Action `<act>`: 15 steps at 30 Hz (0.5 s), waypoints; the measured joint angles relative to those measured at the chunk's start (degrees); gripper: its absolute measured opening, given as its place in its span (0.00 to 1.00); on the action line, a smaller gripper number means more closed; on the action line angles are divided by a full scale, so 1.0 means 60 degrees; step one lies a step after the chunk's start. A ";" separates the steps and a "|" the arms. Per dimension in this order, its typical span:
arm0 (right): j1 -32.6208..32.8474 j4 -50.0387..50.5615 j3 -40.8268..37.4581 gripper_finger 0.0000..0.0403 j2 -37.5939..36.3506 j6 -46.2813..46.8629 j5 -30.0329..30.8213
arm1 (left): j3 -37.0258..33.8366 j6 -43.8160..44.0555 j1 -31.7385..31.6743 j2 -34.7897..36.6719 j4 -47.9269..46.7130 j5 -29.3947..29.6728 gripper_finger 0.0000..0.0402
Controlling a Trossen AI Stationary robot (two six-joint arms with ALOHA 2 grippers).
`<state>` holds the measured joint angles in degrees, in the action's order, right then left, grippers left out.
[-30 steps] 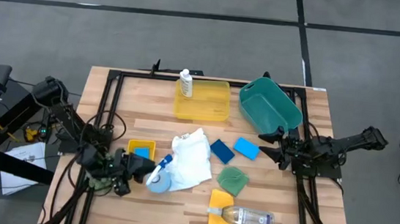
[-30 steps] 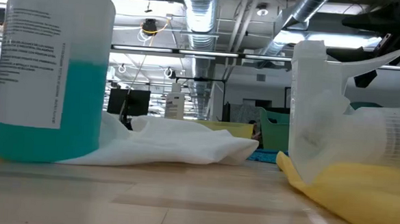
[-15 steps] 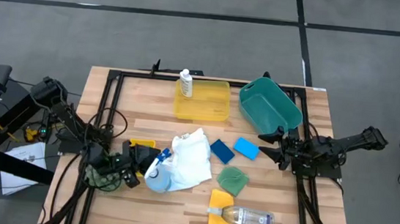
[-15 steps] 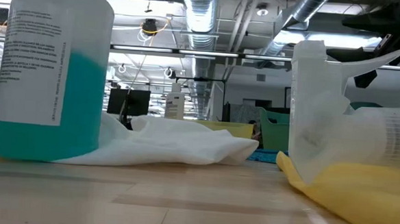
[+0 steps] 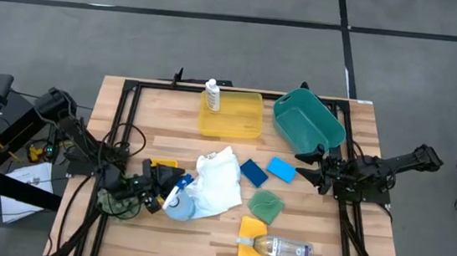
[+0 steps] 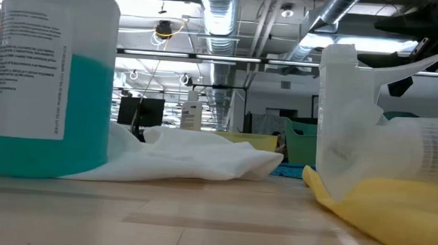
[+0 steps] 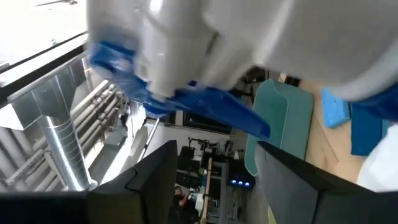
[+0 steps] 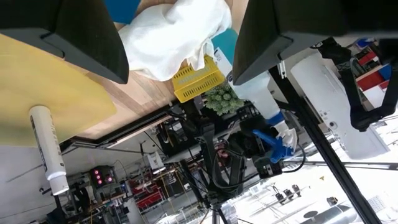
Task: Pick & Place Kitchen Items
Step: Put the white spray bottle into the top yellow bin
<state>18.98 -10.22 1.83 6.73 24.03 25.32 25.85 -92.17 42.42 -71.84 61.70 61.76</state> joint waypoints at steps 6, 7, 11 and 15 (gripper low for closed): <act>0.0000 -0.0004 0.0003 0.69 0.0001 0.0000 0.0000 | -0.0044 0.0354 -0.0468 0.0558 -0.0819 0.0111 0.52; 0.0000 -0.0004 0.0000 0.69 0.0000 0.0000 0.0000 | -0.0087 0.0404 -0.0561 0.0721 -0.0967 0.0122 0.52; 0.0004 -0.0007 0.0000 0.69 0.0001 0.0052 -0.0004 | -0.0434 0.0632 -0.0880 0.1481 -0.1288 0.0121 0.52; 0.0001 -0.0007 0.0001 0.69 0.0001 0.0076 -0.0004 | -0.0726 0.0767 -0.0974 0.2579 -0.1863 0.0127 0.52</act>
<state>18.99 -10.26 1.83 6.74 24.49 25.30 21.49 -87.57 36.58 -56.37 50.52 62.52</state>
